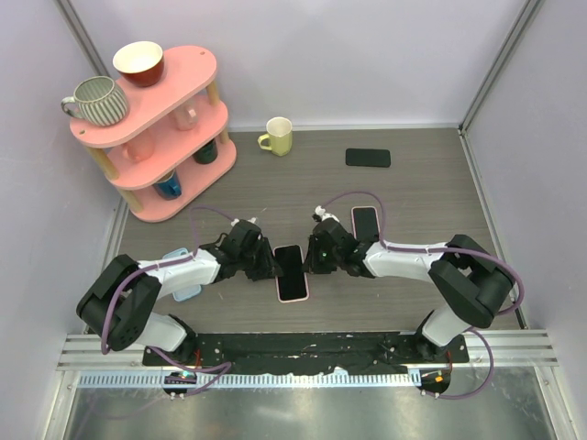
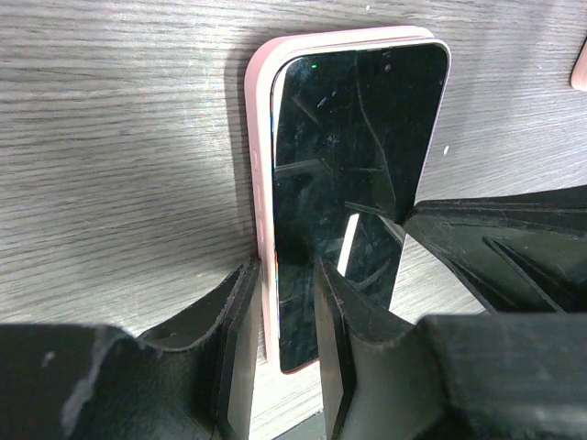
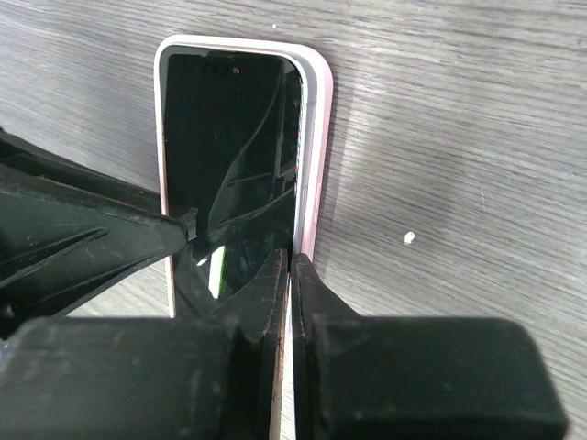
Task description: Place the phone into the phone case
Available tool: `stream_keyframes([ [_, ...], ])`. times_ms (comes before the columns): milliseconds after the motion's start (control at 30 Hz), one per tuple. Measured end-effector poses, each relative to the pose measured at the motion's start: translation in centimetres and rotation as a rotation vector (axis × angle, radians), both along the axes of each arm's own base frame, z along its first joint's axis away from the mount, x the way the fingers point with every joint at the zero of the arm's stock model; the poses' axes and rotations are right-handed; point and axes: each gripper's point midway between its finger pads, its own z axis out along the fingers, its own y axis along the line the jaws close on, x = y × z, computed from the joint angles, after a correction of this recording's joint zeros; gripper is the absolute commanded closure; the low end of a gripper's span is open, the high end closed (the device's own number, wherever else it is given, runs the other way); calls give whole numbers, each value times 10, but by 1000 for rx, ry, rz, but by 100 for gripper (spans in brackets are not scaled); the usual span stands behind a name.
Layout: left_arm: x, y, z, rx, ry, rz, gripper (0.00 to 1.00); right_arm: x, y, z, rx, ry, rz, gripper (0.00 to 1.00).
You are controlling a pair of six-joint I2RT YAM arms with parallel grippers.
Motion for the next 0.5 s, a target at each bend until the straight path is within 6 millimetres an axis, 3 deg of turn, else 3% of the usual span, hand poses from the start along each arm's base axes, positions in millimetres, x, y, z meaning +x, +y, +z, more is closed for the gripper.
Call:
stream_keyframes([
  [500,1,2,0,11,-2,7,67,0,2,-1,-253,-119,-13,92],
])
